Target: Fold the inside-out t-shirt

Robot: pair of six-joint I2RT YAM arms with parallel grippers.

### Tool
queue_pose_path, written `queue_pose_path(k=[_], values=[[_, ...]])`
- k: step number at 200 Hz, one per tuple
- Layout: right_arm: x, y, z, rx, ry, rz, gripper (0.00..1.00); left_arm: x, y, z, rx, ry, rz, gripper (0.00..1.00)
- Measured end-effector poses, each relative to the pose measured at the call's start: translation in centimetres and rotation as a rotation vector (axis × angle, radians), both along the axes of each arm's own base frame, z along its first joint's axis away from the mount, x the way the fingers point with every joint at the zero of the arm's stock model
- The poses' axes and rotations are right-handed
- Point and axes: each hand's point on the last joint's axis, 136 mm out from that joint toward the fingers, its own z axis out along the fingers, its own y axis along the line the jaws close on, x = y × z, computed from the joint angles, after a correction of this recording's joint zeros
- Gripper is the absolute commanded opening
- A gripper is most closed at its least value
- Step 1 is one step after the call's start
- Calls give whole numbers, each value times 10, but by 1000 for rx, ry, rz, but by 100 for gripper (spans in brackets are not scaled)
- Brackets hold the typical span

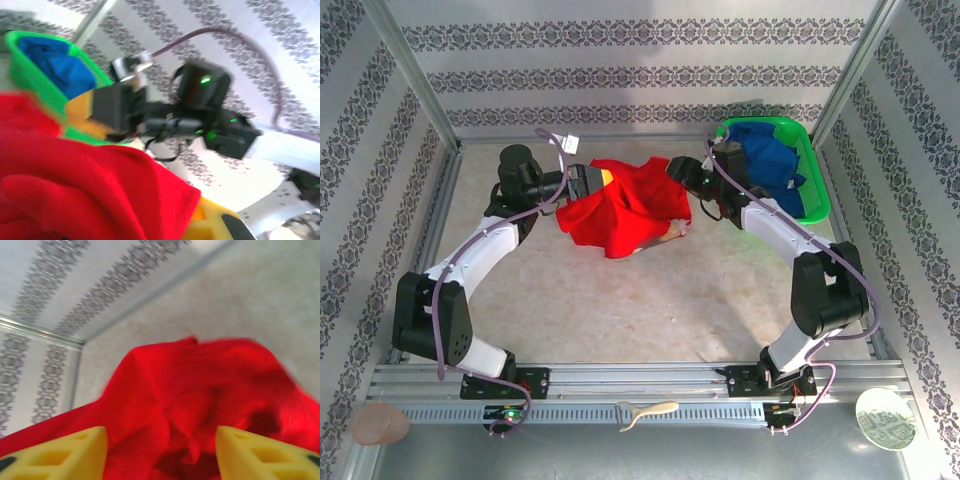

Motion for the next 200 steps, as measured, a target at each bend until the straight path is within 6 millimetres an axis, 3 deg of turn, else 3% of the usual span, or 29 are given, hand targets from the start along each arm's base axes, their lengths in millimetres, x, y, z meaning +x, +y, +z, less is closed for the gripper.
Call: queue_pose_path(k=[19, 55, 67, 78, 92, 118, 135, 200], values=[[-27, 7, 5, -74, -32, 38, 70, -2, 0, 6, -57, 13, -46, 0], [-119, 58, 88, -135, -338, 250, 70, 0, 2, 3, -107, 65, -87, 0], [-144, 73, 104, -136, -419, 318, 70, -1, 2, 5, -114, 69, -96, 0], [-154, 83, 106, -153, -451, 356, 70, -3, 2, 7, -117, 63, -106, 0], [-153, 92, 95, -186, -448, 379, 69, -5, 3, 7, -118, 67, -114, 0], [-136, 102, 50, -276, -366, 399, 68, -5, 3, 8, -118, 71, -117, 0], [-128, 106, 32, -309, -328, 407, 67, -6, 3, 9, -119, 70, -117, 0], [-101, 102, 38, -280, -328, 371, 64, -14, 4, 10, -118, 82, -135, 0]])
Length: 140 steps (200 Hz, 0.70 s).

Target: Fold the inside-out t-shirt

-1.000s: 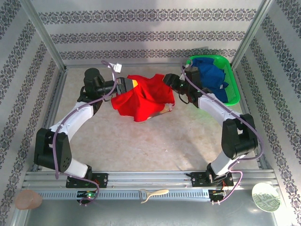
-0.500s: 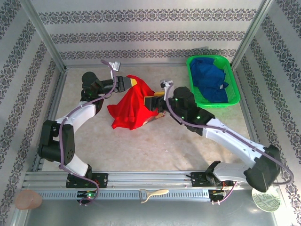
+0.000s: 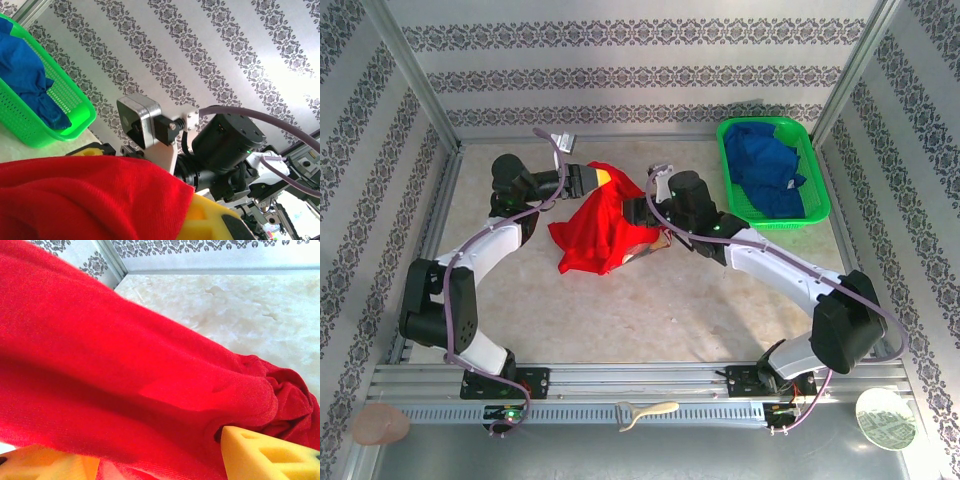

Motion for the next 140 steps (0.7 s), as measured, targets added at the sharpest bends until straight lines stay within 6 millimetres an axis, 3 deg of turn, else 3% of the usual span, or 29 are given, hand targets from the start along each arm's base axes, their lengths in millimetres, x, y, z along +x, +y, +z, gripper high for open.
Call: queue_pose_path(k=[46, 101, 140], values=[[0, 0, 14, 67, -3, 16, 64, -3, 0, -2, 1, 6, -6, 0], [-11, -2, 59, 171, -83, 36, 64, -4, 0, -5, 3, 17, -8, 0], [-9, 11, 41, 160, -45, 49, 63, -5, 0, -4, 2, 14, -8, 0]])
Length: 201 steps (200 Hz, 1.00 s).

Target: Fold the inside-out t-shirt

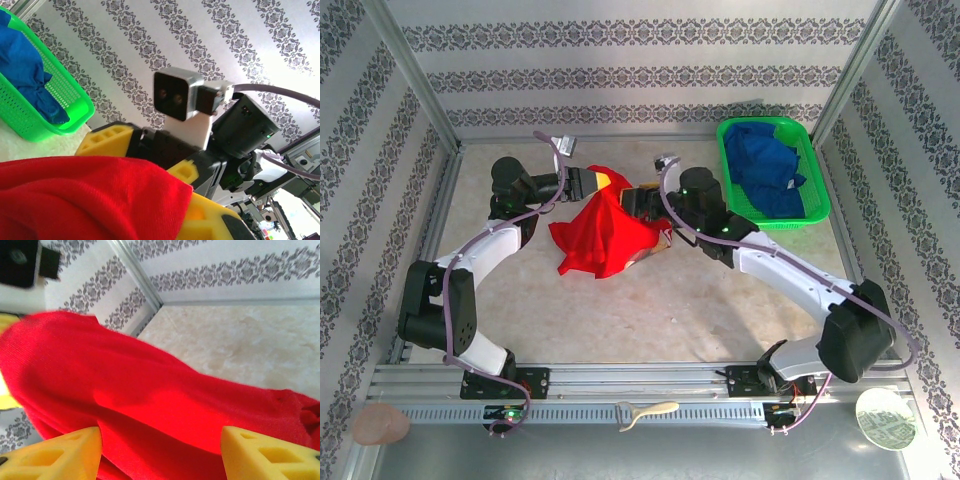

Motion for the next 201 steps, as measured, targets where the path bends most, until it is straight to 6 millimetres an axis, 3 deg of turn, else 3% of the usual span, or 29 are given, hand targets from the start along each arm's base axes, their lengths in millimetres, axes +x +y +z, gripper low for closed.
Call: queue_pose_path(k=[25, 77, 87, 106, 122, 141, 159, 169, 181, 201], values=[[1, 9, -25, -31, 43, 13, 62, -1, 0, 2, -1, -4, 0, 0], [15, 10, -78, -71, 142, -18, 59, -2, 1, 4, -2, -11, 1, 0], [20, 8, -86, -75, 158, -28, 46, -3, 1, 5, -2, -15, 0, 0], [29, 4, -100, -83, 193, -36, 0, -4, 1, 7, -3, -19, 0, 0], [36, -2, -102, -75, 212, -42, 0, -4, 2, 6, -4, -9, 1, 0], [45, -19, -91, -50, 212, -53, 0, 4, 15, -2, -6, 11, 49, 0], [44, -38, -63, -6, 188, -49, 0, 26, 44, -16, -7, 58, 171, 5], [37, -45, -40, 27, 159, -27, 0, 39, 61, -27, 0, 91, 245, 13], [25, -49, -9, 68, 111, 15, 0, 53, 72, -39, 18, 119, 308, 35], [1, -50, 28, 127, 53, 108, 0, 79, 82, -58, 63, 150, 381, 47]])
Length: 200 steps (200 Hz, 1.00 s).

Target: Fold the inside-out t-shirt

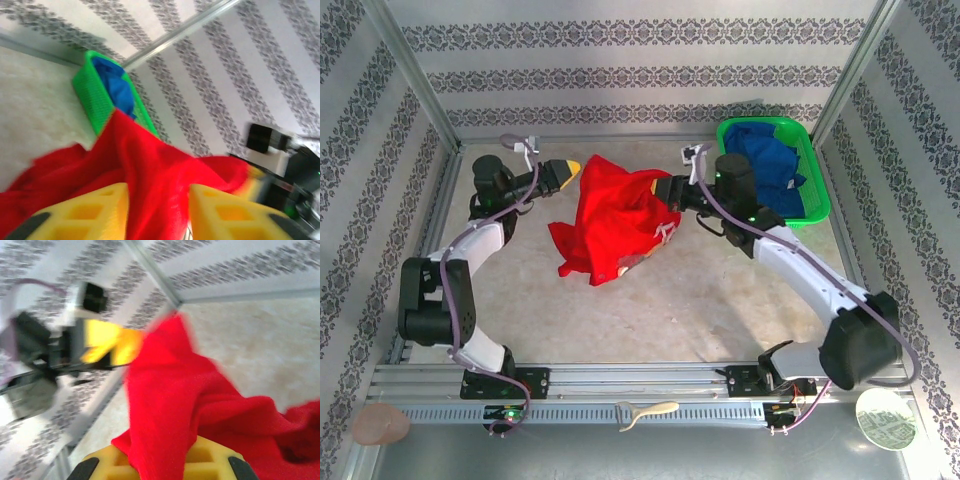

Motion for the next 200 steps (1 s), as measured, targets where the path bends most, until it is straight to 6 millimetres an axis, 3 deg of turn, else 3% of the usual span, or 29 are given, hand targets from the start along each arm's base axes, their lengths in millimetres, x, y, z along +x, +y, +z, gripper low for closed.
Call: queue_pose_path(k=[23, 50, 74, 104, 122, 138, 174, 187, 200], values=[[-11, 4, 13, 38, -9, 81, 0, 28, 4, -22, 40, 42, 39, 55], [-7, 9, -1, 58, 62, 120, 0, 23, 9, -40, 78, 89, 85, 62], [1, 10, -7, 92, 108, 111, 0, -19, -5, -30, 152, 64, 123, 71], [6, 11, -2, 145, 133, 103, 0, -100, -77, 20, 269, -163, 43, 72], [6, 12, 2, 168, 136, 100, 0, -119, -99, 24, 335, -241, 46, 73], [7, 12, 3, 182, 144, 96, 0, -113, -107, 4, 431, -249, 75, 73], [7, 11, -3, 196, 172, 86, 0, -91, -115, -78, 696, -163, 84, 73], [7, 11, -5, 199, 182, 81, 0, -85, -111, -92, 753, -150, 96, 72], [7, 11, -6, 201, 188, 77, 0, -77, -109, -94, 786, -156, 115, 72]])
